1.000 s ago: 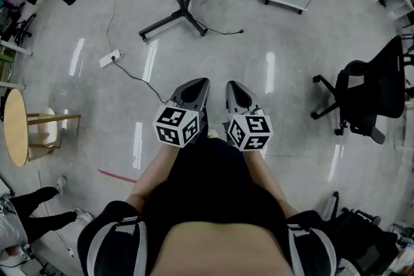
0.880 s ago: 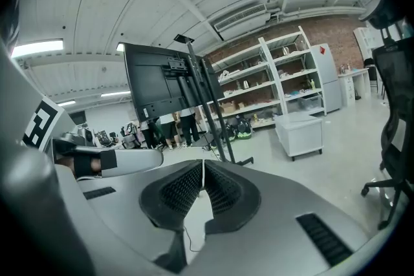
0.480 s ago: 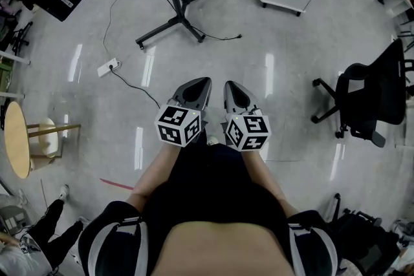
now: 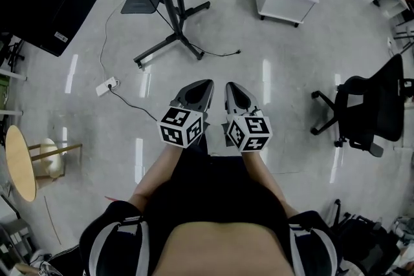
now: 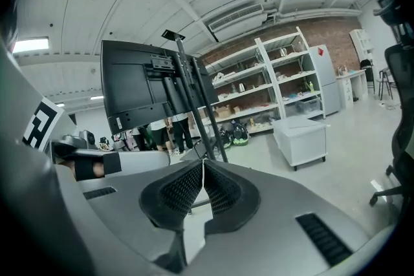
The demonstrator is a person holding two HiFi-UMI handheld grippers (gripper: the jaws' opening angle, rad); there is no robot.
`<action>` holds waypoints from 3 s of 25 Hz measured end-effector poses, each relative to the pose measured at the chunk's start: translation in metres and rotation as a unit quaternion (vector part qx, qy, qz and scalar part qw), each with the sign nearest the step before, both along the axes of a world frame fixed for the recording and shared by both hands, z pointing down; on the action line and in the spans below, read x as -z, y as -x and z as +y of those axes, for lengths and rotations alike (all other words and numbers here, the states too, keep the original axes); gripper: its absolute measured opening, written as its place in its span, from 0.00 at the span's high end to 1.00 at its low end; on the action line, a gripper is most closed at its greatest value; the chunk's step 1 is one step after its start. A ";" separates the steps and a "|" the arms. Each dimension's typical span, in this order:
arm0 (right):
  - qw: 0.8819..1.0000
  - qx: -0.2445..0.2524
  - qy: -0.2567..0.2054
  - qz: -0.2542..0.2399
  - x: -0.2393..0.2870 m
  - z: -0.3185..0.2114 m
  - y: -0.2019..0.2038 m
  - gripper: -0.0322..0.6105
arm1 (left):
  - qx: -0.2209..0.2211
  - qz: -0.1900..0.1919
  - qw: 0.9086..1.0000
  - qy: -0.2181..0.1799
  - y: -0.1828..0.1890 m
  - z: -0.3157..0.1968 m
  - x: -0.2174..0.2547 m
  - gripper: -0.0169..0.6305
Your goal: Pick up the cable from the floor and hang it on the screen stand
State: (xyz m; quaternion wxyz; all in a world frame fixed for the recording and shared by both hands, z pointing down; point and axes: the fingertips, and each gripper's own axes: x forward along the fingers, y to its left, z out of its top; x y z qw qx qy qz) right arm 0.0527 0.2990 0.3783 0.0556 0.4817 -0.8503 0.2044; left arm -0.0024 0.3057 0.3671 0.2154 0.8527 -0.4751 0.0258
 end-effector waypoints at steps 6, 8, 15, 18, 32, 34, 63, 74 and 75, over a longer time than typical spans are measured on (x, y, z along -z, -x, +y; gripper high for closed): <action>1.000 -0.013 -0.002 -0.002 0.009 -0.051 0.023 0.91 | -0.013 0.004 1.000 -0.003 0.021 -0.051 0.006 0.97; 1.000 -0.017 -0.001 0.000 0.011 -0.064 0.029 0.91 | -0.017 0.005 1.000 -0.001 0.027 -0.065 0.006 0.97; 0.999 -0.034 0.010 0.000 0.004 -0.101 0.040 0.91 | -0.035 0.010 0.999 0.005 0.038 -0.103 0.000 0.97; 0.999 -0.042 0.014 0.003 0.001 -0.116 0.042 0.91 | -0.041 0.007 0.999 0.006 0.044 -0.119 -0.003 0.97; 0.997 -0.081 0.003 0.009 -0.002 -0.150 0.036 0.91 | -0.070 0.007 0.998 0.002 0.055 -0.150 -0.009 0.97; 0.997 -0.082 0.004 0.013 -0.004 -0.153 0.033 0.91 | -0.071 0.009 0.997 -0.001 0.053 -0.154 -0.008 0.97; 0.996 -0.081 0.033 -0.010 -0.020 -0.344 -0.030 0.91 | -0.050 0.016 0.998 0.025 -0.002 -0.352 -0.021 0.97; 0.995 -0.082 0.050 -0.020 -0.030 -0.407 -0.055 0.91 | -0.054 0.009 0.998 0.038 -0.030 -0.418 -0.026 0.97; 0.995 -0.082 0.050 -0.021 -0.031 -0.414 -0.056 0.91 | -0.053 0.009 0.998 0.038 -0.031 -0.425 -0.027 0.97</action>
